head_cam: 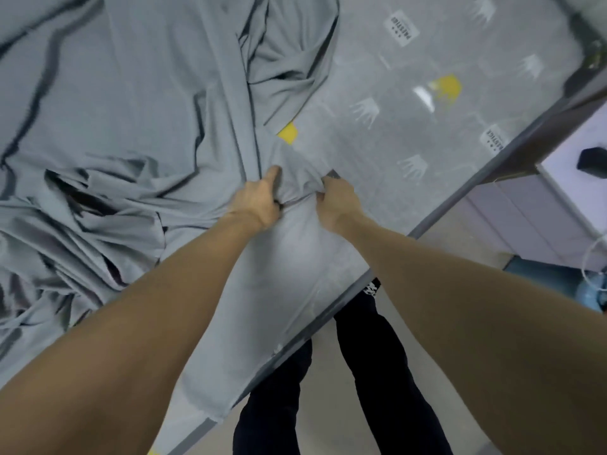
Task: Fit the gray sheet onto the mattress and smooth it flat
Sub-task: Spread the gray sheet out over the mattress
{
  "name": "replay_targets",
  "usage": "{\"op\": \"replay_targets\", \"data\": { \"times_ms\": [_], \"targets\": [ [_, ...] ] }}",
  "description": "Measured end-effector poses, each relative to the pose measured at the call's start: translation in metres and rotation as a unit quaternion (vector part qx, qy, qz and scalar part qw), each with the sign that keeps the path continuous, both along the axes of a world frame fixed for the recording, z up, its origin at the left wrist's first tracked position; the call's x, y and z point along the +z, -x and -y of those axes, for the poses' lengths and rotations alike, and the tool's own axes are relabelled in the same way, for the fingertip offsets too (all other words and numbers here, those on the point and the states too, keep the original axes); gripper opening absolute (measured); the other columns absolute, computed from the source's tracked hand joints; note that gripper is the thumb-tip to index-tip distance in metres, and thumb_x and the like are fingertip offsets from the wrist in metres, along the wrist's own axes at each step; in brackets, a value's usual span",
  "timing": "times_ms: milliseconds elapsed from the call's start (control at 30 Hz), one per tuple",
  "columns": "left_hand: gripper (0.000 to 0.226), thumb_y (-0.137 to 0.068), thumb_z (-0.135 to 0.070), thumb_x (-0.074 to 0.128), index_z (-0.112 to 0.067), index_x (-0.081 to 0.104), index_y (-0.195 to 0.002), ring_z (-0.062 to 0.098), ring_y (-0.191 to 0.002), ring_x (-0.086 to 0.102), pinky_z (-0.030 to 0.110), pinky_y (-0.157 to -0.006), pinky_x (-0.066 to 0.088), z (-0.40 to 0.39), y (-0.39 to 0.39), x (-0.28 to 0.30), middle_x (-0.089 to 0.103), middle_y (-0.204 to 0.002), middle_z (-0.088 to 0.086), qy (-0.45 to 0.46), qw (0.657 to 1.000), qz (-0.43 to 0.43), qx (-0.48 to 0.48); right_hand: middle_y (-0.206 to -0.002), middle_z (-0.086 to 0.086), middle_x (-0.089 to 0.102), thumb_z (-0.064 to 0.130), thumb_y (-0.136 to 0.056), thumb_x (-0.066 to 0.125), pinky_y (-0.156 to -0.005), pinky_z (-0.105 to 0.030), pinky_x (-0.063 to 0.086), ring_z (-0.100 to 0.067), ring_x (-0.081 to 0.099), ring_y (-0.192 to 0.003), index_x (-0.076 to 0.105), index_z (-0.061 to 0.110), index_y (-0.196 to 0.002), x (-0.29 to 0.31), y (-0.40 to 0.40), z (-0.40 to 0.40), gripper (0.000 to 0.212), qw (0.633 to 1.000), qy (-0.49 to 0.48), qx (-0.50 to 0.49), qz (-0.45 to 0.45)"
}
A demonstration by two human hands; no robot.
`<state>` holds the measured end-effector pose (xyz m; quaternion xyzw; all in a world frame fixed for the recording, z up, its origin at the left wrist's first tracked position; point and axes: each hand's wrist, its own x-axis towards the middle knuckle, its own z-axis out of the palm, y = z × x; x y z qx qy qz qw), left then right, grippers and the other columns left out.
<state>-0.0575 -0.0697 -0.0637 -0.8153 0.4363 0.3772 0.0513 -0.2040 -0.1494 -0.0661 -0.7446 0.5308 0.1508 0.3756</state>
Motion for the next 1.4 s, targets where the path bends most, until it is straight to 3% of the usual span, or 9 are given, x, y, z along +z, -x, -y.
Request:
{"op": "replay_targets", "data": {
  "times_ms": [167, 467, 633, 700, 800, 867, 1000, 1167, 1400],
  "targets": [
    [0.026, -0.092, -0.026, 0.051, -0.016, 0.068, -0.109, 0.038, -0.104, 0.06, 0.034, -0.078, 0.044, 0.044, -0.003, 0.092, 0.065, -0.115, 0.02, 0.006, 0.998, -0.048, -0.041, -0.117, -0.016, 0.061, 0.031, -0.098, 0.048, -0.084, -0.042, 0.048, -0.038, 0.06, -0.106, 0.054, 0.021, -0.122, 0.084, 0.017, 0.047, 0.026, 0.999, 0.03, 0.01, -0.01],
    [0.04, -0.074, -0.044, 0.077, -0.013, 0.054, -0.062, 0.029, -0.075, 0.054, 0.03, -0.063, 0.039, 0.123, 0.004, 0.319, 0.058, -0.076, 0.01, 0.021, 0.994, 0.027, -0.1, -0.098, -0.001, 0.054, 0.009, -0.072, 0.077, -0.072, -0.021, 0.035, -0.019, 0.053, -0.091, 0.067, 0.02, -0.095, 0.302, 0.046, 0.149, 0.027, 0.989, 0.105, -0.025, 0.098],
    [0.096, -0.071, -0.027, 0.083, -0.022, 0.026, -0.149, 0.026, -0.127, 0.049, 0.034, -0.098, 0.044, 0.168, 0.038, 0.384, 0.045, -0.143, 0.009, 0.138, 0.981, -0.103, -0.09, -0.096, 0.0, 0.059, 0.001, -0.07, 0.07, -0.064, -0.021, 0.034, -0.014, 0.051, -0.084, 0.064, 0.015, -0.108, 0.382, 0.062, 0.167, 0.041, 0.969, 0.141, 0.078, 0.187],
    [0.089, -0.075, -0.021, 0.081, -0.025, 0.029, -0.147, 0.023, -0.111, 0.057, 0.032, -0.092, 0.047, 0.188, 0.061, 0.398, 0.057, -0.122, 0.005, 0.166, 0.968, -0.169, -0.084, -0.093, -0.001, 0.061, 0.008, -0.068, 0.078, -0.067, -0.024, 0.038, -0.015, 0.052, -0.081, 0.062, 0.012, -0.103, 0.395, 0.071, 0.172, 0.039, 0.958, 0.16, 0.082, 0.222],
    [0.018, -0.086, -0.027, 0.069, -0.015, 0.063, -0.098, 0.024, -0.082, 0.054, 0.033, -0.074, 0.044, 0.217, 0.092, 0.411, 0.059, -0.082, 0.004, 0.101, 0.977, -0.07, -0.172, -0.092, 0.001, 0.059, 0.022, -0.068, 0.086, -0.069, -0.031, 0.045, -0.014, 0.051, -0.076, 0.061, 0.013, -0.108, 0.404, 0.097, 0.184, 0.048, 0.958, 0.15, 0.004, 0.244],
    [0.027, -0.088, -0.029, 0.064, -0.015, 0.056, -0.066, 0.026, -0.073, 0.052, 0.033, -0.065, 0.04, 0.229, 0.104, 0.416, 0.056, -0.067, 0.005, 0.092, 0.976, -0.036, -0.196, -0.095, 0.001, 0.057, 0.024, -0.075, 0.084, -0.064, -0.026, 0.043, -0.014, 0.054, -0.079, 0.06, 0.018, -0.118, 0.406, 0.118, 0.191, 0.05, 0.97, 0.076, -0.038, 0.226],
    [0.02, -0.089, -0.019, 0.055, -0.013, 0.064, -0.072, 0.026, -0.074, 0.06, 0.032, -0.063, 0.046, 0.25, 0.119, 0.429, 0.065, -0.076, 0.01, 0.155, 0.977, -0.062, -0.132, -0.079, -0.004, 0.066, 0.016, -0.069, 0.084, -0.06, -0.026, 0.045, -0.017, 0.062, -0.073, 0.066, 0.014, -0.081, 0.393, 0.156, 0.202, 0.021, 0.994, -0.024, 0.005, 0.111],
    [0.028, -0.091, -0.027, 0.056, -0.005, 0.059, -0.073, 0.018, -0.057, 0.043, 0.026, -0.05, 0.035, 0.27, 0.117, 0.445, 0.045, -0.067, 0.009, 0.19, 0.968, -0.166, -0.013, -0.062, -0.009, 0.052, 0.022, -0.079, 0.078, -0.06, -0.03, 0.038, -0.021, 0.05, -0.062, 0.049, 0.013, -0.056, 0.382, 0.172, 0.212, 0.037, 0.994, -0.003, -0.059, 0.089],
    [0.029, -0.086, -0.029, 0.066, -0.007, 0.063, -0.068, 0.024, -0.064, 0.051, 0.031, -0.054, 0.033, 0.29, 0.081, 0.442, 0.053, -0.061, 0.008, 0.154, 0.979, -0.022, -0.133, -0.091, -0.017, 0.063, 0.004, -0.085, 0.052, -0.076, -0.035, 0.05, -0.036, 0.063, -0.09, 0.06, 0.009, -0.087, 0.402, 0.208, 0.26, 0.01, 0.99, 0.12, -0.069, 0.003]
  ]
}}
